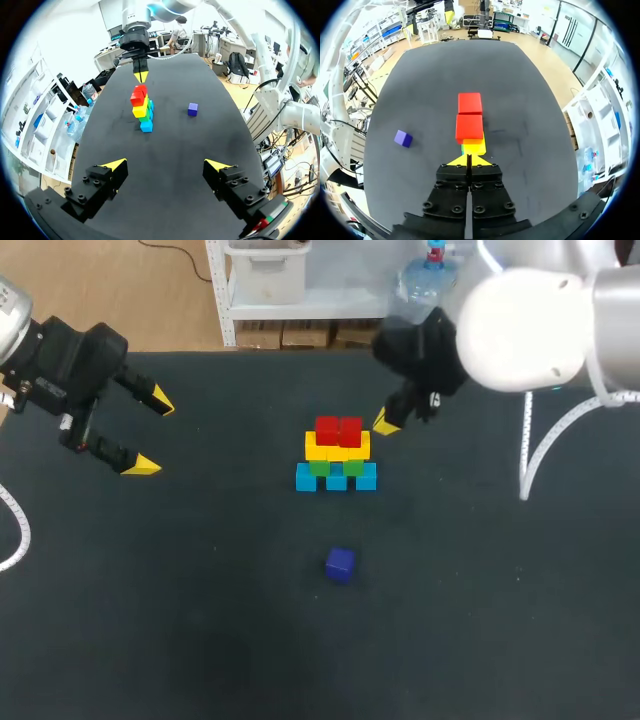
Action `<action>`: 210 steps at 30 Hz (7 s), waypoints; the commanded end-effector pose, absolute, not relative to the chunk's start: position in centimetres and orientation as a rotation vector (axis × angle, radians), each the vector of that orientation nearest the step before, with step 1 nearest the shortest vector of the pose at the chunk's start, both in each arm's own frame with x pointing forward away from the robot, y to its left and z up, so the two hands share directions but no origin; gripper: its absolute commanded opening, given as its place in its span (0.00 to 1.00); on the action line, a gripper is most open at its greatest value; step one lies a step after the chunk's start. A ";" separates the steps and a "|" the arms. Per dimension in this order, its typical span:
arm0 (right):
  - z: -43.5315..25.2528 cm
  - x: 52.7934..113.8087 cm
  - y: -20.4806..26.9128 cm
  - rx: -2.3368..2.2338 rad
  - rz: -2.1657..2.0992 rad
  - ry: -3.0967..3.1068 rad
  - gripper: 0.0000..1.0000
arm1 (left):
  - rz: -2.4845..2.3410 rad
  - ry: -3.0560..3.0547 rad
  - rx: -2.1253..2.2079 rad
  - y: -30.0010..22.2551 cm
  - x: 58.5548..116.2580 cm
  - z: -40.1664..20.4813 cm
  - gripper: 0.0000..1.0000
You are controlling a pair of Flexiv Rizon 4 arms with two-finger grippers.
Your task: Place the blue cubes, place green cubes on the blue cubes, place the yellow cubes on the green cubes, then place the red cubes on the yellow cubes, and place purple cube on the red cubes.
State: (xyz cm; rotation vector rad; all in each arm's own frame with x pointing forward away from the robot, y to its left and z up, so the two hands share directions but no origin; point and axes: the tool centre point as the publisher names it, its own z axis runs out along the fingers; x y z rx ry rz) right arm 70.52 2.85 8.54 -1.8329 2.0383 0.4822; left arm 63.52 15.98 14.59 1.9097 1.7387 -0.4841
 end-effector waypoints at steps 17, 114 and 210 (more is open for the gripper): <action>8.2 71.2 4.1 -1.859 0.497 2.022 0.00 | -0.484 1.733 1.909 16.1 63.5 14.5 1.00; 8.9 67.4 6.6 -1.836 0.215 2.018 0.00 | -0.484 1.733 1.909 16.1 63.5 14.5 1.00; 7.6 71.1 3.3 -1.818 0.247 2.069 0.00 | -0.484 1.733 1.909 16.1 63.5 14.5 1.00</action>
